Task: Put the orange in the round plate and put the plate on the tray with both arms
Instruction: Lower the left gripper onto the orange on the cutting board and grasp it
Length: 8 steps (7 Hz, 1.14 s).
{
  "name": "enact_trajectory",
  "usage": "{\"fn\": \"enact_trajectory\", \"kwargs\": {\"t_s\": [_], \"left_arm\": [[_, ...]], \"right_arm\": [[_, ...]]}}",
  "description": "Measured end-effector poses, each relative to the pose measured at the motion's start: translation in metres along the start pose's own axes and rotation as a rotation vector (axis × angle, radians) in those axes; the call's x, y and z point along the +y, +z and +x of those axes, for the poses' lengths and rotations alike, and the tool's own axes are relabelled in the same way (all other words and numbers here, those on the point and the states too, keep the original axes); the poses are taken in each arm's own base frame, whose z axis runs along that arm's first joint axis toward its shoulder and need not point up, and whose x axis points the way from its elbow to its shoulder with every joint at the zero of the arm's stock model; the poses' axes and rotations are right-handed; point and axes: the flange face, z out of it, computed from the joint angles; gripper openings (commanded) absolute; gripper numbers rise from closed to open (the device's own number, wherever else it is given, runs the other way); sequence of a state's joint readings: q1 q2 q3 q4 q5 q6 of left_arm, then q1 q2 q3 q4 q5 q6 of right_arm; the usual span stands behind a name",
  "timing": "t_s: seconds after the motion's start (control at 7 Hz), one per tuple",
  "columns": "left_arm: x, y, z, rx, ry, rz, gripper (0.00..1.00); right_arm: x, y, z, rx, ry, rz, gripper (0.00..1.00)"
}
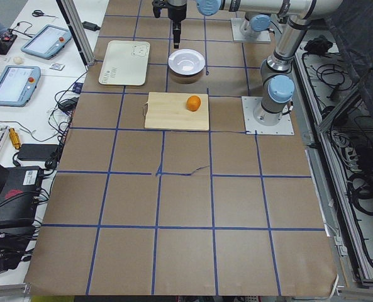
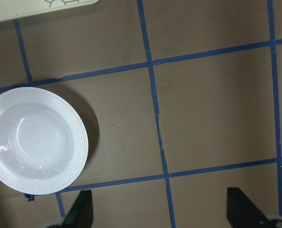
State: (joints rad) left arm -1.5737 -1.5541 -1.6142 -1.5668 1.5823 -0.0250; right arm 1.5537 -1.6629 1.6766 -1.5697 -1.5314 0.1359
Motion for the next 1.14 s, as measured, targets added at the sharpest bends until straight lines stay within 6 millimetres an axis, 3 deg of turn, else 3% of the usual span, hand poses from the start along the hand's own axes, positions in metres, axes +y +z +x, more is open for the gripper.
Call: {"fn": "enact_trajectory", "kwargs": {"t_s": [0.14, 0.57, 0.71, 0.86, 1.0, 1.14], "left_arm": [[0.006, 0.036, -0.009, -0.001, 0.018, -0.067, 1.0], [0.017, 0.162, -0.065, -0.101, -0.027, -0.231, 0.97], [0.023, 0.198, -0.071, -0.131, -0.023, -0.263, 0.95], [0.027, 0.227, -0.073, -0.137, -0.003, -0.286, 0.79], [0.028, 0.249, -0.072, -0.13, 0.036, -0.305, 0.75], [0.026, 0.263, -0.072, -0.117, 0.073, -0.315, 0.51]], "right_arm": [[0.0, 0.0, 0.0, 0.001, -0.004, 0.0, 1.0], [0.0, 0.001, 0.0, 0.001, -0.006, -0.001, 1.0], [0.0, 0.001, 0.0, 0.001, -0.005, -0.001, 1.0], [0.0, 0.001, 0.0, 0.001, -0.002, 0.0, 1.0], [0.0, 0.001, 0.0, 0.001, 0.0, 0.0, 1.0], [0.0, 0.001, 0.0, 0.001, 0.003, 0.001, 1.0]]}}
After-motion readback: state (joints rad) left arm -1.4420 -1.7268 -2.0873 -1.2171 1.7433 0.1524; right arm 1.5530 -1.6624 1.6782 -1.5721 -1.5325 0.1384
